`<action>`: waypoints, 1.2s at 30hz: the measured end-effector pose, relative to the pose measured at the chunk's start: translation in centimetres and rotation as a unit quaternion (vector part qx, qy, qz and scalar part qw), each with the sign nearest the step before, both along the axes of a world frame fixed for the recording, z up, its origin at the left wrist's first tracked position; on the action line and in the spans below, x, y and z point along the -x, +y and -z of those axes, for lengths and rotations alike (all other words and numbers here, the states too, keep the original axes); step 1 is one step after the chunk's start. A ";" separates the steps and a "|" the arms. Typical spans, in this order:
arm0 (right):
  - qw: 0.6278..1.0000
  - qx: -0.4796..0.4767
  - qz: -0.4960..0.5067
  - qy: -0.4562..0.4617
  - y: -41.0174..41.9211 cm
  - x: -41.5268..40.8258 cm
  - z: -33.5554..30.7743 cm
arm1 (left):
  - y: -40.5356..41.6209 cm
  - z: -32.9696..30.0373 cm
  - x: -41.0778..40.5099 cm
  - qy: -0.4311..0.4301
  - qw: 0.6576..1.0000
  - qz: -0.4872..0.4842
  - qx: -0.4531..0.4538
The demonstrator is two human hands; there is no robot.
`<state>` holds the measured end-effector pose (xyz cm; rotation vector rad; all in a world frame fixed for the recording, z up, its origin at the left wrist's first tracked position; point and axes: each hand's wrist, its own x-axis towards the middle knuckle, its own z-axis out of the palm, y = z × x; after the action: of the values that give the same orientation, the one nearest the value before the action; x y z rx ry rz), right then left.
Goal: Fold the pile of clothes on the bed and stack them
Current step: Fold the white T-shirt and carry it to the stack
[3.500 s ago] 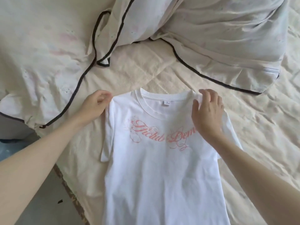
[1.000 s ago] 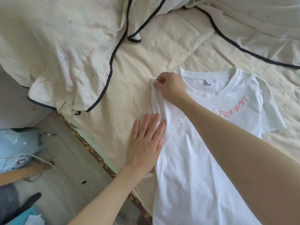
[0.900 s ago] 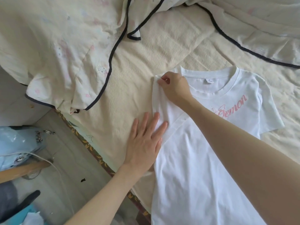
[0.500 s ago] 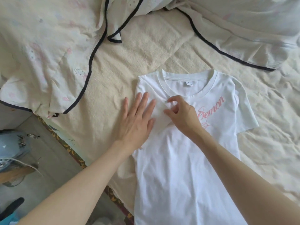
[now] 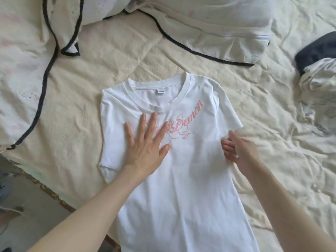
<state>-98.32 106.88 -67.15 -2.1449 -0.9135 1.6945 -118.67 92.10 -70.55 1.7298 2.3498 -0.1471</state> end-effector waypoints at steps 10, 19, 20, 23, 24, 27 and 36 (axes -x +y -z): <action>0.976 -0.189 0.007 -0.110 4.7 0.0 0.6 | 0.4 1.5 -0.3 0.035 0.997 -0.015 0.063; 0.728 -0.507 -0.439 -0.143 -0.4 3.6 -3.4 | 0.8 1.5 0.2 -0.009 0.991 -0.020 0.135; 0.704 -0.506 -0.479 -0.135 -2.0 3.8 -3.2 | 0.8 0.9 0.5 -0.031 0.991 -0.021 0.125; 0.667 -0.498 -0.537 -0.136 -5.3 3.0 -2.3 | 0.8 -1.8 1.0 -0.118 0.990 -0.071 -0.004; 0.672 -0.499 -0.528 -0.144 -5.8 2.4 -2.0 | 0.9 -2.5 1.0 -0.139 0.984 -0.092 -0.056; 0.700 -0.500 -0.473 -0.191 -5.8 1.0 -1.1 | 2.7 -3.8 0.5 -0.162 0.971 -0.109 -0.140; 0.633 -0.486 -0.554 -0.235 -4.1 -2.2 2.3 | 12.6 -2.6 -2.3 -0.085 0.986 0.136 -0.036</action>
<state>-96.14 102.75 -69.41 -1.1225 -2.8180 0.3514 -116.41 104.68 -67.98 2.0064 2.0148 0.0407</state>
